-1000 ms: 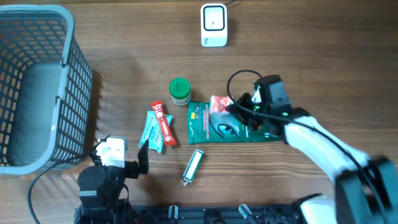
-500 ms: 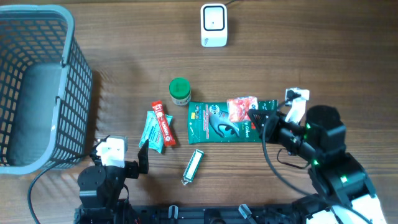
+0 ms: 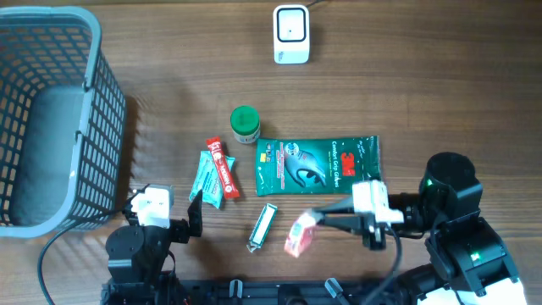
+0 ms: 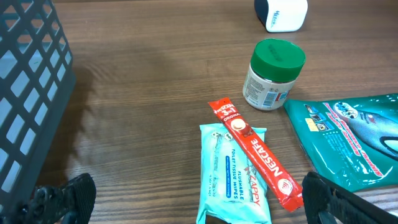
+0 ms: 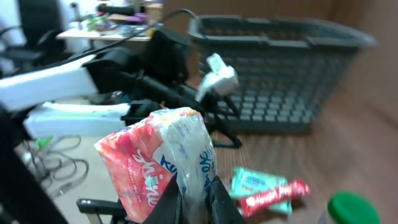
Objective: Scan the item barcode
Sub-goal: 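Lift the Kleenex pack and hold it over the white barcode scanner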
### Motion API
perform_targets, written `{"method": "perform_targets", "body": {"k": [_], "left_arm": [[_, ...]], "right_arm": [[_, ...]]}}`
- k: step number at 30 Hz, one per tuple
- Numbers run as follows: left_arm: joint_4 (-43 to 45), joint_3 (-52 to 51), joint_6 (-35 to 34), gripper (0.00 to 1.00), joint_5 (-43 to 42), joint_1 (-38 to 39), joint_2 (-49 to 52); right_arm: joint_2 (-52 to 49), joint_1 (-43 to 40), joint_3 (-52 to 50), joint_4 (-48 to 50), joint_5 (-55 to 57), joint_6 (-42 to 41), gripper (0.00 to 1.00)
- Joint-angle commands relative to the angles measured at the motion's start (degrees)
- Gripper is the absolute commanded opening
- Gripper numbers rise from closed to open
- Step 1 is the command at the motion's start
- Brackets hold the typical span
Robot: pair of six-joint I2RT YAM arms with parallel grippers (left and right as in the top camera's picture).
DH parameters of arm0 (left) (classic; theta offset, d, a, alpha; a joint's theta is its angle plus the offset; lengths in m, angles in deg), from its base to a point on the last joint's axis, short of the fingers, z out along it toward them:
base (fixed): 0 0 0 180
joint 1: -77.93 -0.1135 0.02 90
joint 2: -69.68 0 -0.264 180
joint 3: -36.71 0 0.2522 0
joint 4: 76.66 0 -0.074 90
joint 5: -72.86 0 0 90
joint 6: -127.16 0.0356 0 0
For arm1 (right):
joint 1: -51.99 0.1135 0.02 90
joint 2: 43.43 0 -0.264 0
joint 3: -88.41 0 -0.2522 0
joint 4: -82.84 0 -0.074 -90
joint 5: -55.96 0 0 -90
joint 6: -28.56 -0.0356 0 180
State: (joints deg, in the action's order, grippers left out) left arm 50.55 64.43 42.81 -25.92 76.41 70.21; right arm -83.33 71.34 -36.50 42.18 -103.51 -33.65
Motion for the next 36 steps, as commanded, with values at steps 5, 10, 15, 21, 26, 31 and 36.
{"method": "perform_targets", "body": {"k": [5,10,15,21,26,31,36], "left_arm": [[0.2,-0.5,-0.6,1.00,0.5,-0.2,-0.2],[0.2,-0.5,-0.6,1.00,0.5,-0.2,-0.2],[0.2,-0.5,-0.5,1.00,0.5,-0.2,-0.2],[0.2,-0.5,-0.5,1.00,0.5,-0.2,-0.2],[0.2,-0.5,-0.5,1.00,0.5,-0.2,-0.2],[0.2,-0.5,-0.6,1.00,0.5,-0.2,-0.2],[0.2,-0.5,-0.6,1.00,0.5,-0.2,-0.2]], "right_arm": [[-0.1,0.1,-0.1,0.1,-5.8,8.2,0.04],[-1.5,0.1,-0.1,0.3,-3.5,7.8,0.05],[-7.1,0.1,-0.1,13.6,9.6,-19.4,0.05],[-23.7,0.1,-0.1,31.6,36.5,-74.1,0.05],[-34.0,0.1,-0.1,32.2,38.6,-98.1,0.04],[-43.2,0.1,-0.1,38.9,38.8,-127.0,0.05],[-52.6,0.1,0.5,62.3,34.7,-143.1,0.05]]}}
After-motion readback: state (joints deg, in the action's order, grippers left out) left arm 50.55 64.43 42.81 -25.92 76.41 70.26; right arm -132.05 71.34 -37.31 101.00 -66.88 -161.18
